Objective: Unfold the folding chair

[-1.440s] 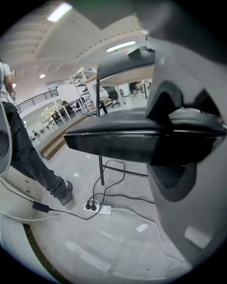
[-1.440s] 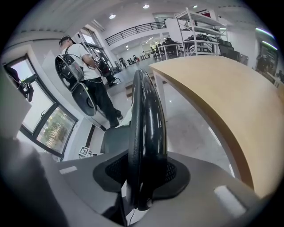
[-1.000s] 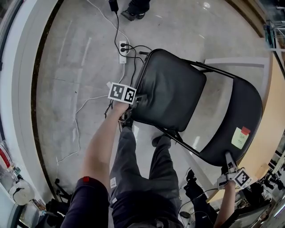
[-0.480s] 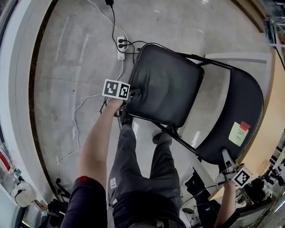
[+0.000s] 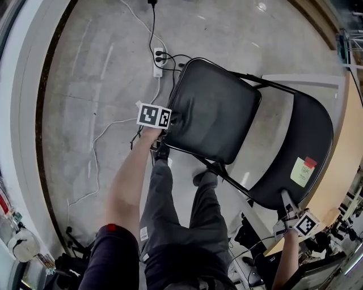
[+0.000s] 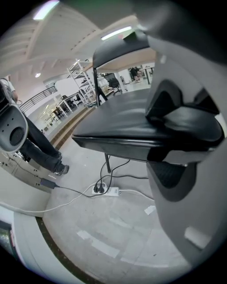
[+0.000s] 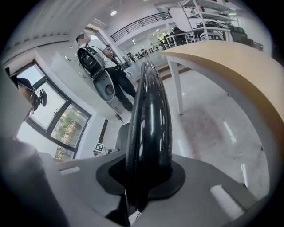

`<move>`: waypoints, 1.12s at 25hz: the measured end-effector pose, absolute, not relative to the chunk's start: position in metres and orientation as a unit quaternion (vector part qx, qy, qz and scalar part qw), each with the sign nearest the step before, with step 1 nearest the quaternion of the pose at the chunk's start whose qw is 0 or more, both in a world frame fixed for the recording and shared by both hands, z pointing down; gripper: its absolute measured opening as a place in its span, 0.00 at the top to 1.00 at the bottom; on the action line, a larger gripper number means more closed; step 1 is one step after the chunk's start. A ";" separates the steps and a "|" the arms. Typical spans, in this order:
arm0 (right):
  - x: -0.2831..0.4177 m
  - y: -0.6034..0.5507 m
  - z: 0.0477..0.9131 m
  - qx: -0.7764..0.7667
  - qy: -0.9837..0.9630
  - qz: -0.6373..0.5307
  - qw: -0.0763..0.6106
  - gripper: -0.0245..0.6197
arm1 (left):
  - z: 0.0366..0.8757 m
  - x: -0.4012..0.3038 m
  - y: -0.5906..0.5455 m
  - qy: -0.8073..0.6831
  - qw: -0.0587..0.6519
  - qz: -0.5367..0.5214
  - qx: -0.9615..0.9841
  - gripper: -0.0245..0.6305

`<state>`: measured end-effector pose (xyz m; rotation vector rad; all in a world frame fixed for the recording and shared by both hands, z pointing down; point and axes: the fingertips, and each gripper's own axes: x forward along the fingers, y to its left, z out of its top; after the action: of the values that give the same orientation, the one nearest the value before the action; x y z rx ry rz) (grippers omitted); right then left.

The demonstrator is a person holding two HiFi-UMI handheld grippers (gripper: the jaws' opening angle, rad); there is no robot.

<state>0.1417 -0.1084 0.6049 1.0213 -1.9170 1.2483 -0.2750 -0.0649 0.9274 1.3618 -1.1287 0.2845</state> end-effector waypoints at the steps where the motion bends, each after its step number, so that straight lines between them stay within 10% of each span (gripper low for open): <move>1: 0.141 -0.108 0.606 0.388 -0.726 0.473 0.313 0.87 | 0.925 -0.278 -0.063 -0.500 0.626 0.118 0.587 0.48; 7: 0.142 -0.109 0.609 0.405 -0.728 0.454 0.316 0.80 | 0.881 -0.314 -0.057 -0.546 0.618 0.080 0.560 0.53; 13: 0.136 -0.115 0.594 0.422 -0.729 0.437 0.316 0.35 | 0.793 -0.375 -0.060 -0.586 0.581 0.054 0.563 0.66; 21: 0.148 -0.155 0.544 0.505 -0.744 0.332 0.287 0.28 | 0.664 -0.409 -0.086 -0.608 0.494 0.061 0.618 0.96; 28: 0.093 -0.180 0.466 0.489 -0.812 0.196 0.250 0.28 | 0.592 -0.362 -0.128 -0.593 0.440 0.075 0.671 0.96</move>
<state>0.0925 -0.1796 0.4659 1.3315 -2.2116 0.5333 -0.3622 -0.1284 0.5924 1.6656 -1.4724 0.1875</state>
